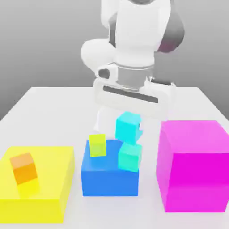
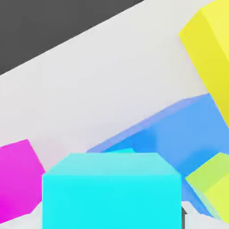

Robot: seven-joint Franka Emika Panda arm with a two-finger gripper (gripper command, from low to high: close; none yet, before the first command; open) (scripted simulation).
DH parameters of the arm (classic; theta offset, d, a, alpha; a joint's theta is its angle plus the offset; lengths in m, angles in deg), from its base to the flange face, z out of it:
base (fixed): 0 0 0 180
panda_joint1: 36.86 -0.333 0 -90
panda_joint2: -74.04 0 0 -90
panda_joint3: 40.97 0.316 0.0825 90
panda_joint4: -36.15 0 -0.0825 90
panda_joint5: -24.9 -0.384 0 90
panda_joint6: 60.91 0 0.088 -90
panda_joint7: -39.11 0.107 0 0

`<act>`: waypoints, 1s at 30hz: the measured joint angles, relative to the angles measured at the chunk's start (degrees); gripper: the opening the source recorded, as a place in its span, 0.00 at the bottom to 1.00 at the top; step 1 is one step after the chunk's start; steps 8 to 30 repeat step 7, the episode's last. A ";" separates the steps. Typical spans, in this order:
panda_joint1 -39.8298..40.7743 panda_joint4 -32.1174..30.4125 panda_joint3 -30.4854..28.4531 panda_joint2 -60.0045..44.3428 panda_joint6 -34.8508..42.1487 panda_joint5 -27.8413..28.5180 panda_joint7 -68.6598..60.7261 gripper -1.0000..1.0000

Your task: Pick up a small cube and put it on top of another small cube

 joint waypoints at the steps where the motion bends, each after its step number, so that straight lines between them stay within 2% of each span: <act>1: -0.02 -0.77 0.13 -1.20 -2.00 -0.16 -0.19 0.00; 3: 0.11 -2.28 0.55 -4.26 -6.60 -0.24 -0.24 0.00; 4: 0.20 -2.95 0.78 -5.73 -8.74 -0.28 -0.26 1.00; 30: 0.20 -2.95 0.78 -5.73 -8.74 -0.28 -0.26 1.00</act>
